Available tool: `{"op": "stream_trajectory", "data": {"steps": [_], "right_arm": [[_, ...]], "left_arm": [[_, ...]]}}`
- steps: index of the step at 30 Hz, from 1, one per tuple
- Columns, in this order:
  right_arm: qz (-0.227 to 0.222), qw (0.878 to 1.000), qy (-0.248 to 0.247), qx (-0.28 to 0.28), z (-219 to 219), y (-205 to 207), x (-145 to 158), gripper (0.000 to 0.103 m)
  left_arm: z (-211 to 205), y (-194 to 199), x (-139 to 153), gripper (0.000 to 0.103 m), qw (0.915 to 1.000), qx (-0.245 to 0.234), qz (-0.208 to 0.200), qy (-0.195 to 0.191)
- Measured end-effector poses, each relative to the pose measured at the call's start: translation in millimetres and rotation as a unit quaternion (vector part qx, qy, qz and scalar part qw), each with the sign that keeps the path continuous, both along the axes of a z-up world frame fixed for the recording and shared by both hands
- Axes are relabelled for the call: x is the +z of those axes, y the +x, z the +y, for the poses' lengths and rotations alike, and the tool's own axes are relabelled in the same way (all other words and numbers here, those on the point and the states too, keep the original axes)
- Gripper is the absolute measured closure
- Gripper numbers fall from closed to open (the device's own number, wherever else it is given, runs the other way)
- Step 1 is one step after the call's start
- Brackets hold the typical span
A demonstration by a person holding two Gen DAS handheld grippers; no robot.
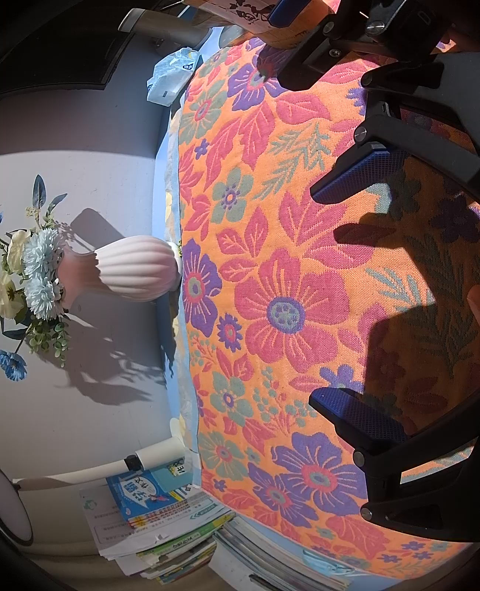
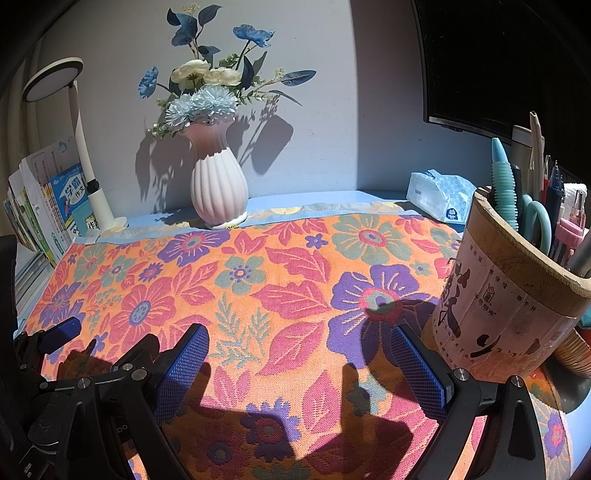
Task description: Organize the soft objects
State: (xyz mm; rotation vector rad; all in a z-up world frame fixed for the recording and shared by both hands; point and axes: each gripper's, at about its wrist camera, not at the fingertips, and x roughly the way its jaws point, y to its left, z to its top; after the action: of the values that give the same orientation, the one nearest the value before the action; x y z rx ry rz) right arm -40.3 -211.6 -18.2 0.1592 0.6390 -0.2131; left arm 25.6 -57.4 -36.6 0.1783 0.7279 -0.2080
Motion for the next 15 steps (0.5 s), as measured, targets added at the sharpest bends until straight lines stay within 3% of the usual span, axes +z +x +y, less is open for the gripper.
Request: {"op": "stream_trajectory", "data": {"steps": [15], "right_arm": [[0.000,1.000,0.000,0.000,0.0,0.1,0.0,0.005]], "left_arm": [[0.4,-0.1,-0.5,0.003,1.0000,-0.001,0.000,0.000]]}}
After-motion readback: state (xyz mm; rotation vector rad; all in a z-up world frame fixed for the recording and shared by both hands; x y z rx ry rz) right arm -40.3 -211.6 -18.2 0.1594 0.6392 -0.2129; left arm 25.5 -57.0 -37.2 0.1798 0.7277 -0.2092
